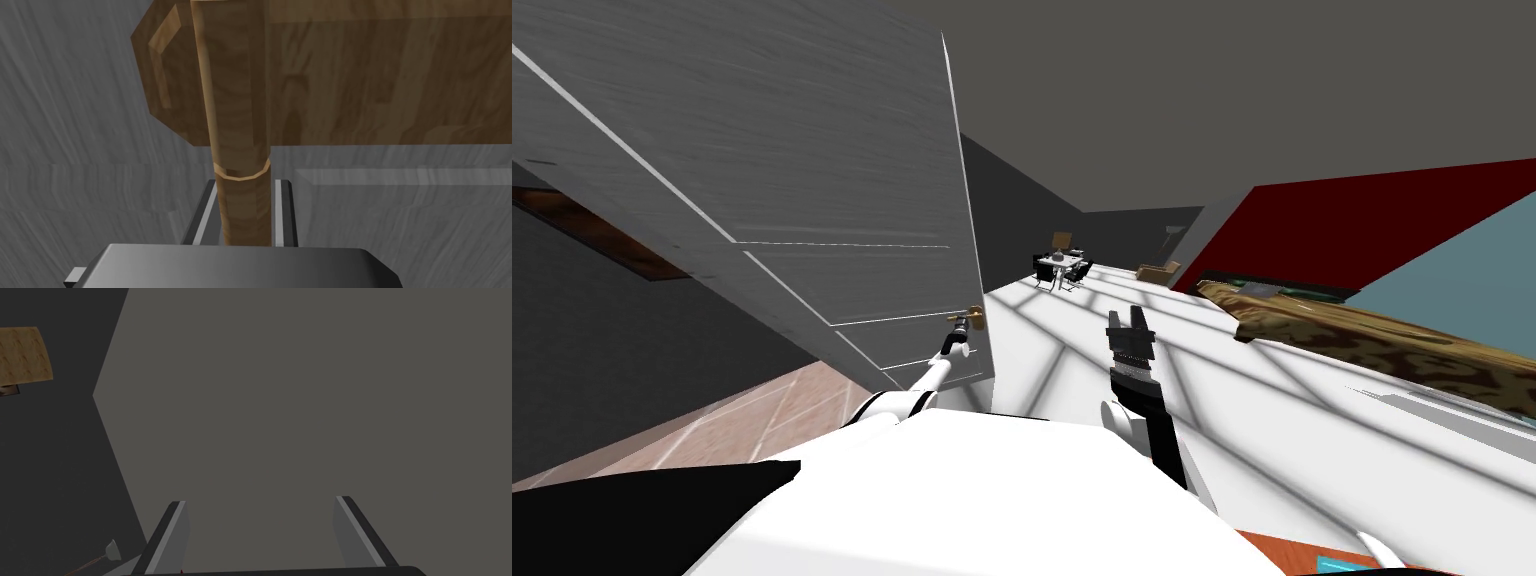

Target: Push the door open

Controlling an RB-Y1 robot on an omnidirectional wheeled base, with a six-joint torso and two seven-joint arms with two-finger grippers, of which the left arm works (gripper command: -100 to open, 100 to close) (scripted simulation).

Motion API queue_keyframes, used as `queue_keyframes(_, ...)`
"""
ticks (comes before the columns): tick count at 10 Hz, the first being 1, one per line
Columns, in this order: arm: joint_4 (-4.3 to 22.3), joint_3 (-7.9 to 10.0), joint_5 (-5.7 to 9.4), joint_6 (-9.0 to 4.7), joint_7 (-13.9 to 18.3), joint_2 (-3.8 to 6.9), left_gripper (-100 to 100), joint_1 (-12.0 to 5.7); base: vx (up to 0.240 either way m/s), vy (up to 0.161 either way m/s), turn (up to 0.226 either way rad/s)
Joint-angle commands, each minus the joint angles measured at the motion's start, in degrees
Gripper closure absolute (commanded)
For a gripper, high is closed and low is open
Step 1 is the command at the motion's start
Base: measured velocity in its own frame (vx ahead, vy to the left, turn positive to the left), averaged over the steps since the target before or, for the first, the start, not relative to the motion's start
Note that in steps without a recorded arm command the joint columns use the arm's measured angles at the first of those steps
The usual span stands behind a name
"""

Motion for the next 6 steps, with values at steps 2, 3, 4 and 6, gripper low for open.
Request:
queue_keyframes(2,0.33,0.40,0.18,-0.13,-0.02,0.41,100,-0.03,0.117,-0.055,0.044)
queue_keyframes(3,0.51,1.46,0.71,-0.41,-0.39,0.99,100,0.06,0.127,-0.029,0.042)
queue_keyframes(4,0.55,1.67,0.82,-0.44,-0.49,1.09,100,0.09,0.170,-0.043,0.052)
queue_keyframes(6,0.76,2.72,1.35,-0.61,-0.98,1.54,100,0.23,0.185,-0.045,0.054)
